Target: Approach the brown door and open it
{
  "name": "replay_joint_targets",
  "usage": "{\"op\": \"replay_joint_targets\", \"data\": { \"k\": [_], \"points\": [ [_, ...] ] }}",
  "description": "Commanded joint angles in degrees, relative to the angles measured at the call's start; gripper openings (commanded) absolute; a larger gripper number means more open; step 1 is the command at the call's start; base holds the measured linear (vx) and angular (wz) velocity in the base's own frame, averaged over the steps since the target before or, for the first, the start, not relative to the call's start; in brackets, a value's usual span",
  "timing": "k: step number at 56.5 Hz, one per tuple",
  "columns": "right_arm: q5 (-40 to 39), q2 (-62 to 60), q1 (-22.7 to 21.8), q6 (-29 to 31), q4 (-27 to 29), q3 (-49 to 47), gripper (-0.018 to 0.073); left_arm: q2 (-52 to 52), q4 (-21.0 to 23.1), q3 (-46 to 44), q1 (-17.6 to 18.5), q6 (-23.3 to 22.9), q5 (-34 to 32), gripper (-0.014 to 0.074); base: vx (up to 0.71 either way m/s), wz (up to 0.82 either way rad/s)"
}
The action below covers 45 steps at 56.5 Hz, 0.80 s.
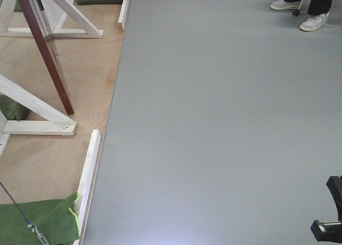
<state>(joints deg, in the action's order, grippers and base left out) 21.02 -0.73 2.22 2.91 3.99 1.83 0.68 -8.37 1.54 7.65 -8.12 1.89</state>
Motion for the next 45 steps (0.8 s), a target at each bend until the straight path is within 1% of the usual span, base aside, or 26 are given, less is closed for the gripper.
{"op": "replay_joint_targets", "data": {
  "k": [1,21,45],
  "points": [
    [-4.40,-0.32,0.01,0.37,-0.20,0.25,0.0000,0.75,0.44,-1.08,0.08,-0.24,-4.42,0.0036,0.10,-0.05],
    [-4.40,-0.32,0.01,0.37,-0.20,0.25,0.0000,0.75,0.44,-1.08,0.08,-0.24,-4.42,0.0036,0.13,-0.04],
    [-4.40,-0.32,0.01,0.37,-0.20,0.25,0.0000,0.75,0.44,-1.08,0.08,-0.24,-4.42,0.0036,0.22,0.15]
  ]
}}
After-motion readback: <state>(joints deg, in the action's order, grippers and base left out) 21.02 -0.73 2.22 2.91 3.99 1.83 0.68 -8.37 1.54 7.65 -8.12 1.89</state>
